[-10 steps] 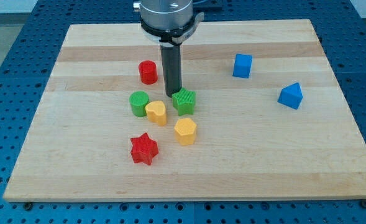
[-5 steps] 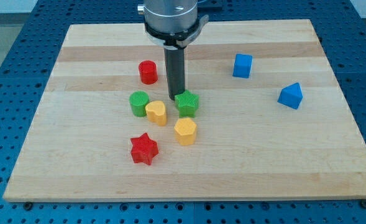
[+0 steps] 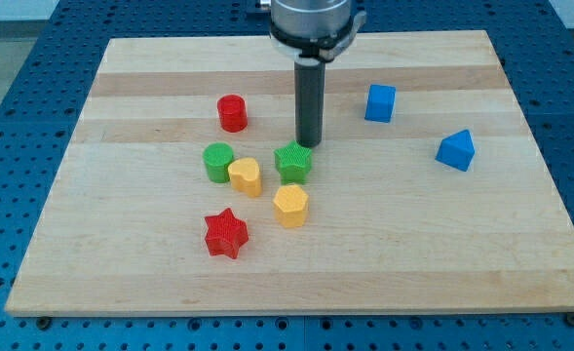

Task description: Push the green star into the yellow hexagon

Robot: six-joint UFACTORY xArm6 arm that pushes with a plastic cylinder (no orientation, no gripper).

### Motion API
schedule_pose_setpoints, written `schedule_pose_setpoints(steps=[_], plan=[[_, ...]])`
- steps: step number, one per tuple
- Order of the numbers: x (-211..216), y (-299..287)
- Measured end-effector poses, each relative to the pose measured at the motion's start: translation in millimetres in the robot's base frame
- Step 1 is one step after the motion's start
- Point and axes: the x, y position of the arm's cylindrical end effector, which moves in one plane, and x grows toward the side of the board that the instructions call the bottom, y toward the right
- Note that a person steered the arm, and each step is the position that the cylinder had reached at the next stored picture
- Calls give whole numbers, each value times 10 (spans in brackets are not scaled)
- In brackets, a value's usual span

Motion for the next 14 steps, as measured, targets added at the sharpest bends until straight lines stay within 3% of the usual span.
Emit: schedule_pose_setpoints(steps=[9,10,11,14], plan=[[306,8],[67,8],[-556,-45],[-994,-722]])
